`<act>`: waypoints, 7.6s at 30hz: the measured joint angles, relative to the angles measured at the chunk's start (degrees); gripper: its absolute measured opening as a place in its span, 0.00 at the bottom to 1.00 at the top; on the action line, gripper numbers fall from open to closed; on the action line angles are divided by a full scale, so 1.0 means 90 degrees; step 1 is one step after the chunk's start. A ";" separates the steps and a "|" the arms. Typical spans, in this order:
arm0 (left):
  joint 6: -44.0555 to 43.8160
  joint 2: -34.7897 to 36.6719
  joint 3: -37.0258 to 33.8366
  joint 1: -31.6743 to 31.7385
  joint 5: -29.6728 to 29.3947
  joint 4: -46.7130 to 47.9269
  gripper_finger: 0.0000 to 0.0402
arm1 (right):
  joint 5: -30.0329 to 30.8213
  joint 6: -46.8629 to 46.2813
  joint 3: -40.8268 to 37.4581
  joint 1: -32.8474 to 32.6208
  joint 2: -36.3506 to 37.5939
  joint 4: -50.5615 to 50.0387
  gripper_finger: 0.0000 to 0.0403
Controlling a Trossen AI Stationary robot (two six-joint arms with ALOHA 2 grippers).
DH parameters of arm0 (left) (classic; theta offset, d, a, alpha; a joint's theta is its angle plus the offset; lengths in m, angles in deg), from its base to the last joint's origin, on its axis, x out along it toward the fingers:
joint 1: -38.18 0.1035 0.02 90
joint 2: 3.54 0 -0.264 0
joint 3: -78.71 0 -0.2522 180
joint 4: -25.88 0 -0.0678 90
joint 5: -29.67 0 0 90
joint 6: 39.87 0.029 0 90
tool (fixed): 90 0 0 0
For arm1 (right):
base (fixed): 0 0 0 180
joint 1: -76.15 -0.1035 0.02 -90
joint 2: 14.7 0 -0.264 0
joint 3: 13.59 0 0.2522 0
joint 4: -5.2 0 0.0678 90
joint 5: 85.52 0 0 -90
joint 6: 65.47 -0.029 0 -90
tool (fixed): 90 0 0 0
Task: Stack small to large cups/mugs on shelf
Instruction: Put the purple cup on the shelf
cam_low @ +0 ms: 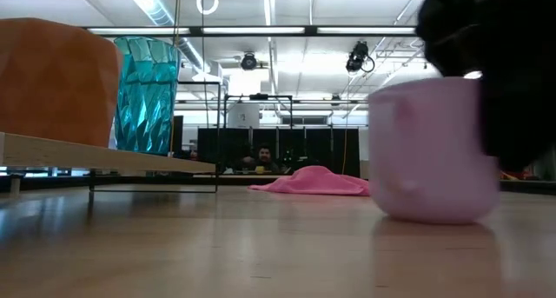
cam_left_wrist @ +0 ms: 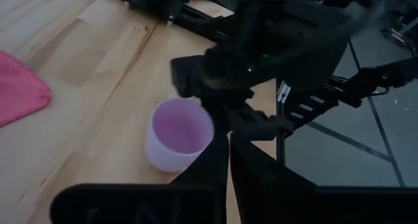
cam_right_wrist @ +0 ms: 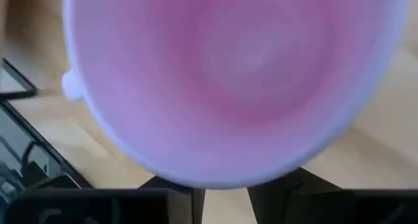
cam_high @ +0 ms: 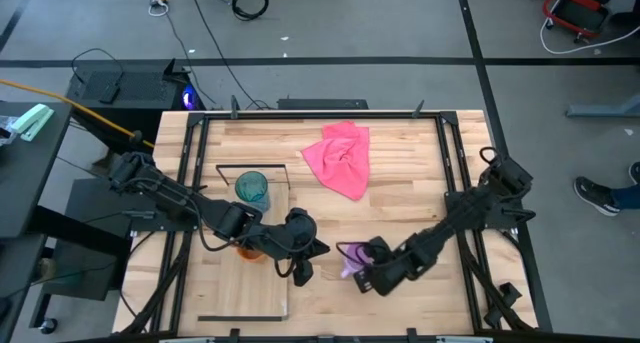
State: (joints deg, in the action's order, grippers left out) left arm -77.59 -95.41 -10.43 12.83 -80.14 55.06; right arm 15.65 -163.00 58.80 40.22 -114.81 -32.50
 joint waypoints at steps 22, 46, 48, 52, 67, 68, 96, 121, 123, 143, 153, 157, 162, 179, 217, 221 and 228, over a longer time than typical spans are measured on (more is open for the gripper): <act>-0.0598 -0.0002 0.0000 0.0084 -0.0557 0.0578 0.04 | 0.0102 0.1834 0.0000 0.0500 0.1733 -0.0640 0.22; -0.1747 -0.0857 -0.0007 0.0981 0.0702 0.0269 0.06 | 0.0681 0.2554 0.0005 0.1353 0.2290 -0.2976 0.22; -0.1867 -0.0956 0.0017 0.1025 0.0734 0.0170 0.06 | 0.0672 0.2694 0.0005 0.1439 0.2253 -0.3086 0.22; -0.2073 -0.1082 0.0004 0.1073 0.0826 0.0280 0.07 | 0.0618 0.2837 0.0005 0.1622 0.2168 -0.3032 0.22; -0.2376 -0.1168 0.0000 0.1083 0.1081 0.0762 0.08 | 0.0201 0.2913 0.0002 0.1553 0.0877 -0.1598 0.22; -0.2379 -0.1168 0.0000 0.1076 0.1081 0.0808 0.08 | 0.0196 0.2910 -0.0002 0.1527 0.0818 -0.1454 0.22; -0.2424 -0.1168 0.0000 0.1038 0.2375 0.1835 0.05 | -0.0446 0.3177 0.0007 0.1221 -0.0124 0.1590 0.22; -0.2362 -0.1166 0.0027 0.1047 0.2866 0.2462 0.14 | -0.0482 0.3531 0.0003 0.1126 -0.0203 0.2220 0.22; -0.2216 -0.1166 0.0029 0.1049 0.2935 0.2446 0.15 | -0.0480 0.3506 0.0003 0.0970 -0.0181 0.2128 0.22; -0.1403 -0.1163 0.0029 0.1258 0.3112 0.2472 0.23 | 0.0053 0.2838 0.0002 0.0513 -0.0165 0.2076 0.22; -0.1405 -0.1163 0.0032 0.1263 0.3605 0.2168 0.21 | -0.0062 0.3705 0.0002 0.0513 -0.0165 0.3042 0.22; -0.1434 -0.1163 0.0032 0.1275 0.3684 0.1967 0.22 | -0.0197 0.3956 0.0002 0.0521 -0.0165 0.3160 0.22; -0.1435 -0.1018 0.0041 0.1342 0.3691 0.1954 0.23 | -0.0249 0.4509 0.0002 0.0516 -0.0168 0.3204 0.22; -0.1482 -0.0695 0.0039 0.1084 0.4121 0.1945 0.23 | -0.0185 0.6346 0.0000 0.0962 -0.0610 0.3276 0.12; -0.1733 -0.0743 0.0029 0.1304 0.2883 0.3230 0.23 | -0.0104 0.6043 0.0007 0.1292 -0.0588 0.3579 0.17; -0.1729 -0.0743 0.0029 0.1304 0.2873 0.3232 0.22 | 0.0091 0.6159 0.0007 0.1491 -0.0588 0.3584 0.17; -0.1716 -0.0743 0.0029 0.1311 0.2428 0.3240 0.23 | 0.0103 0.6235 0.0007 0.1610 -0.0588 0.3578 0.17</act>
State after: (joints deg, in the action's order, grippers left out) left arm -93.03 -102.10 -10.16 24.64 -58.29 84.21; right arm 16.58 -106.89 58.86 54.71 -120.10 -0.30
